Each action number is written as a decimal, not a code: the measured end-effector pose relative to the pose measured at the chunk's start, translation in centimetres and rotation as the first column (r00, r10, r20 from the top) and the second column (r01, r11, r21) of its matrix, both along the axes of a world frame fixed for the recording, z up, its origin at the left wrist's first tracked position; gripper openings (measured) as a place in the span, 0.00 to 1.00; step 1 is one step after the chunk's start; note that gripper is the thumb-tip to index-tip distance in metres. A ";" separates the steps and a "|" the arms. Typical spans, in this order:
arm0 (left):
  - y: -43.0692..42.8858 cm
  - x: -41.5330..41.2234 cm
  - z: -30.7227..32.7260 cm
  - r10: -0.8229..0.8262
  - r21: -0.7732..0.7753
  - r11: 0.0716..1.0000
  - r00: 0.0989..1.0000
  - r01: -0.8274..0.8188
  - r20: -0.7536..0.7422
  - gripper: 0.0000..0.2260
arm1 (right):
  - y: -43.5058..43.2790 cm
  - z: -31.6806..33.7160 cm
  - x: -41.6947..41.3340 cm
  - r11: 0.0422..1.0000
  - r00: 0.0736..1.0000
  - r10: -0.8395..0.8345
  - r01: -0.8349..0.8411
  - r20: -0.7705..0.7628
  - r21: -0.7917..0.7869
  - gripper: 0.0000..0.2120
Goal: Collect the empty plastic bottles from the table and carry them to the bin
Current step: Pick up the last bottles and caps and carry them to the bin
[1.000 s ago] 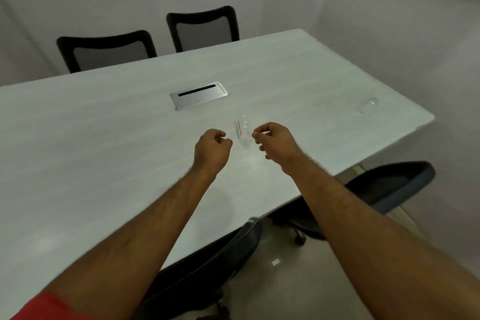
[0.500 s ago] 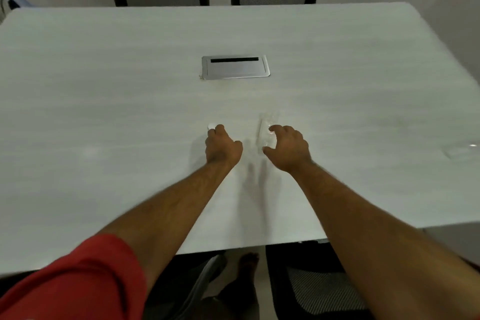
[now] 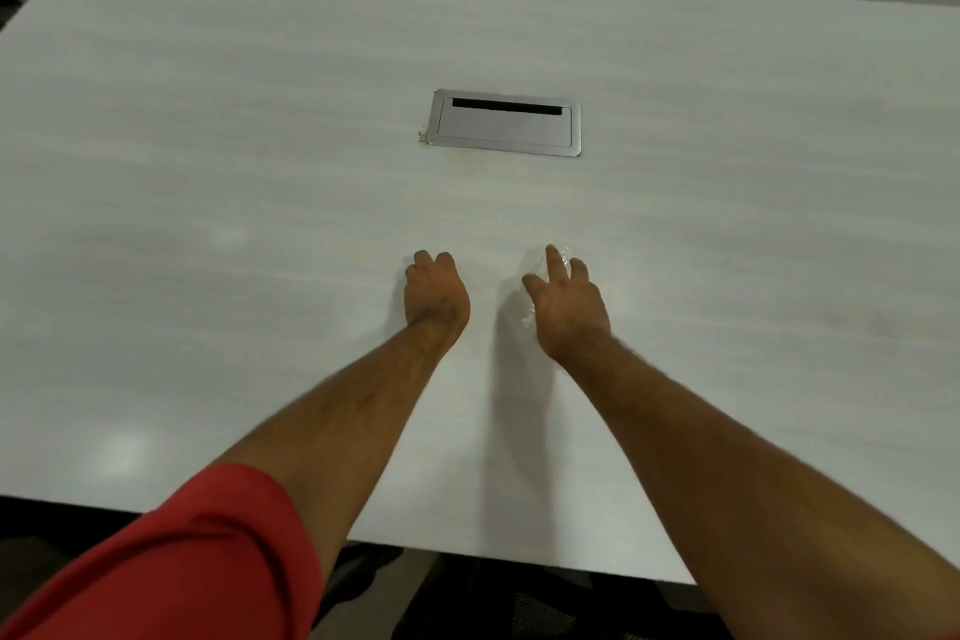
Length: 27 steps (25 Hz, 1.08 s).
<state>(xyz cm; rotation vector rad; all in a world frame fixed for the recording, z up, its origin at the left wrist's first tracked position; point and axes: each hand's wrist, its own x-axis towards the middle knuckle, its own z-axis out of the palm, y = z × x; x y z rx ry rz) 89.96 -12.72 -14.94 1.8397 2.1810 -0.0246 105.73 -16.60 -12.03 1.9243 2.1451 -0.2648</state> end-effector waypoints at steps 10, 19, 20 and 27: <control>-12.6 7.7 3.7 0.196 -0.039 0.974 0.739 -0.224 0.644 0.16 | -10.9 3.8 7.0 0.985 0.994 0.016 0.003 -0.108 0.172 0.20; -21.7 19.7 12.8 0.337 -0.332 0.921 -0.009 -0.206 0.941 0.11 | -24.1 9.7 19.0 0.844 0.630 -0.400 0.537 -0.666 0.002 0.19; -22.2 20.8 13.5 0.355 -0.357 0.919 -0.044 -0.170 0.934 0.11 | -25.1 10.0 19.9 0.827 0.607 -0.414 0.563 -0.679 -0.001 0.20; -24.0 27.2 16.0 0.122 -0.143 0.989 0.296 0.049 0.947 0.11 | -28.3 11.4 23.1 0.731 0.548 -0.416 0.676 -0.726 0.091 0.23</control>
